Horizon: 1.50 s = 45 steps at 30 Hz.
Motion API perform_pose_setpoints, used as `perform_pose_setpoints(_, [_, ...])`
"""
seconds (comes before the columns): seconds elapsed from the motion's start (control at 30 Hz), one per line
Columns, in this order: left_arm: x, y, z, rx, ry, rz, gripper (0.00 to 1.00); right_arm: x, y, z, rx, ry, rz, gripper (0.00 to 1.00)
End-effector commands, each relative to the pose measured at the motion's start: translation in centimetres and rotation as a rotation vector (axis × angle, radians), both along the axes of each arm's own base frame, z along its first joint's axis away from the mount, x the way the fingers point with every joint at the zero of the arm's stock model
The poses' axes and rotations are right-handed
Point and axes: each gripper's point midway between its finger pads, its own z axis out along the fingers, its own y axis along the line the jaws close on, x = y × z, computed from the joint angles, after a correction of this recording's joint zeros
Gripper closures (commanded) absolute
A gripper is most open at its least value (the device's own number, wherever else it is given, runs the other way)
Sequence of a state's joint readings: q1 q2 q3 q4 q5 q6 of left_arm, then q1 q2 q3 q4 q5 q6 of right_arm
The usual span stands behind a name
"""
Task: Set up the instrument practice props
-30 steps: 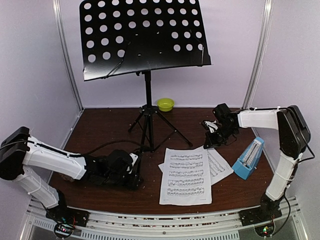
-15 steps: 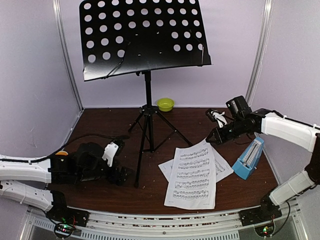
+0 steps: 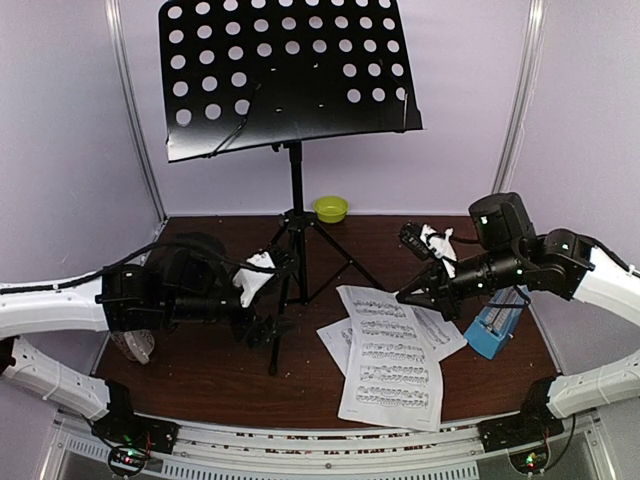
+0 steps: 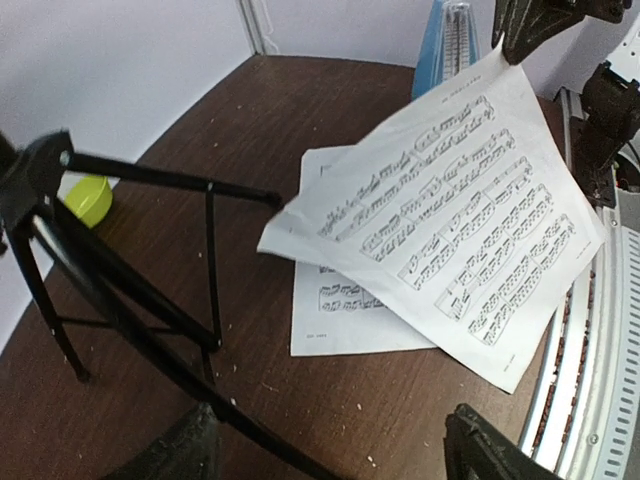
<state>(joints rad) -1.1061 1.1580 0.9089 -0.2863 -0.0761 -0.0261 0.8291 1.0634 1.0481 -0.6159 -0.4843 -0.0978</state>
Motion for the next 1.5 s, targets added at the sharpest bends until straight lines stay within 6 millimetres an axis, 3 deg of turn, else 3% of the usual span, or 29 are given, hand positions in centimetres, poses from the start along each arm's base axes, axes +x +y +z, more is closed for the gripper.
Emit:
perform_pose_setpoints(0.0, [-0.4,-2.4,4.1,-0.014,-0.112,-0.136,0.21,-1.4,0.1,3.3,0.034,-0.069,0.021,1.0])
perform_pose_setpoints(0.17, [-1.0,-4.6,6.1,0.013,-0.139,-0.259,0.21,-2.9,0.5,5.4,0.045,-0.098,0.069,1.0])
perform_pose_setpoints(0.43, [-2.6,-7.4,7.2,0.017,-0.165,-0.391,0.2,-4.3,2.1,8.0,0.048,-0.16,0.139,1.0])
perform_pose_setpoints(0.63, [-4.0,-9.1,7.4,0.013,-0.134,-0.498,0.25,-4.9,3.2,8.2,0.003,-0.193,0.187,1.0])
perform_pose_setpoints(0.73, [-4.4,-9.8,7.3,0.017,-0.108,-0.524,0.38,-4.6,3.7,9.0,0.004,-0.217,0.197,1.0])
perform_pose_setpoints(0.83, [-4.0,-9.8,7.0,0.025,-0.095,-0.491,0.65,-4.4,3.9,10.2,0.022,-0.246,0.193,1.0])
perform_pose_setpoints(0.97, [-3.5,-9.5,8.1,-0.035,-0.068,-0.42,1.0,-4.2,3.5,11.4,0.068,-0.28,0.164,1.0])
perform_pose_setpoints(1.07, [-2.7,-8.7,10.3,-0.121,-0.076,-0.334,1.0,-3.9,3.0,12.3,0.122,-0.298,0.118,0.99])
perform_pose_setpoints(1.1, [-2.5,-8.3,11.0,-0.155,-0.078,-0.311,1.0,-3.7,2.8,12.5,0.136,-0.3,0.098,0.91])
perform_pose_setpoints(1.23, [-2.0,-6.3,14.6,-0.315,-0.078,-0.258,1.0,-2.8,1.1,13.0,0.206,-0.294,-0.023,0.1])
perform_pose_setpoints(1.27, [-2.0,-5.8,15.0,-0.333,-0.08,-0.251,1.0,-2.7,0.5,13.0,0.232,-0.292,-0.05,0.01])
perform_pose_setpoints(1.47, [-2.6,-3.3,17.3,-0.428,-0.045,-0.256,1.0,-2.8,-3.5,11.9,0.308,-0.299,-0.153,0.0])
